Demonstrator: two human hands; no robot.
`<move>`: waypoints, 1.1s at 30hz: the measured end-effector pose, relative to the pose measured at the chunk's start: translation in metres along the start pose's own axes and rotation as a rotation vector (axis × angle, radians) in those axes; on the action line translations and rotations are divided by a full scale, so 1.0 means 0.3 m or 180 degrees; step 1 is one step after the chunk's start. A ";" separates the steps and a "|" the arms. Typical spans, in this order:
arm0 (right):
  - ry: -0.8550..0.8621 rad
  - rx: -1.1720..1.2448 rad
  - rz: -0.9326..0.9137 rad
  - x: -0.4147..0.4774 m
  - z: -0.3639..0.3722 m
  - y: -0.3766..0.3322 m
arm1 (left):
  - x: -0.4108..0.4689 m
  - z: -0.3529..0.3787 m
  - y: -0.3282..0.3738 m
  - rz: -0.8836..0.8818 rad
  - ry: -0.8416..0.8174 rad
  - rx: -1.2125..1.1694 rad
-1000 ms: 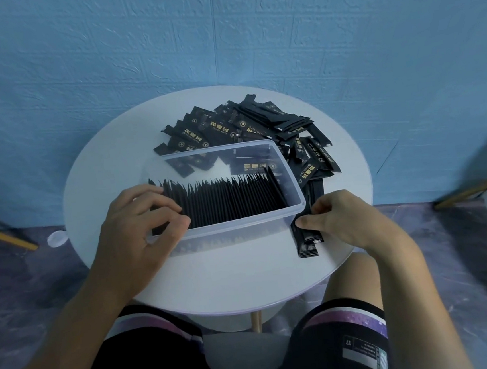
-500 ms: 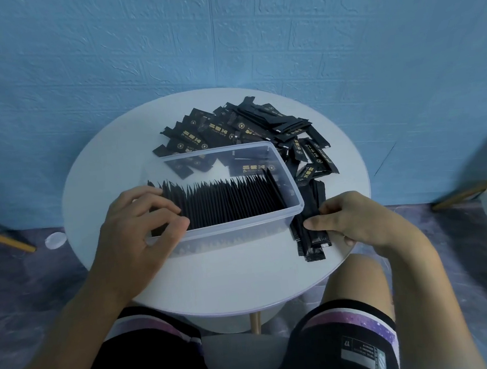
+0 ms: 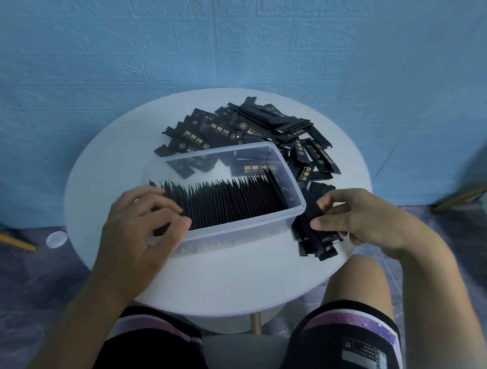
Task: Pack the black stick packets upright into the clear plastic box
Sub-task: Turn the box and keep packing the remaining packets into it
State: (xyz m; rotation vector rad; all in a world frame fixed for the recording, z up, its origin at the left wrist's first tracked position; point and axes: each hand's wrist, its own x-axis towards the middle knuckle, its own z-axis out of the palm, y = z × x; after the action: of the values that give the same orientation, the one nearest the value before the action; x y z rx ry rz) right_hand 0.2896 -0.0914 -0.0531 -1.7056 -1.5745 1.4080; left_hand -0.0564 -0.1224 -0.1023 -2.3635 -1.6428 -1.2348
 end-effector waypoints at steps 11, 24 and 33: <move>-0.0013 0.0530 -0.1300 -0.029 0.042 -0.243 | 0.000 -0.005 0.008 -0.0057 -0.0023 -0.0034; -0.0596 -0.1338 -0.0678 0.197 0.420 -0.373 | -0.001 0.007 0.003 -0.0008 0.0125 0.0011; -0.0912 -0.0811 -0.0515 0.203 0.419 -0.364 | 0.000 0.002 0.004 0.0056 0.0148 0.0046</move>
State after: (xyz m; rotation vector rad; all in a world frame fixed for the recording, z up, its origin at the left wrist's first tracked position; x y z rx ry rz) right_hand 0.1190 -0.0463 -0.0352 -1.5167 -2.0762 1.4707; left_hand -0.0551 -0.1226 -0.1023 -2.3174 -1.6087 -1.2604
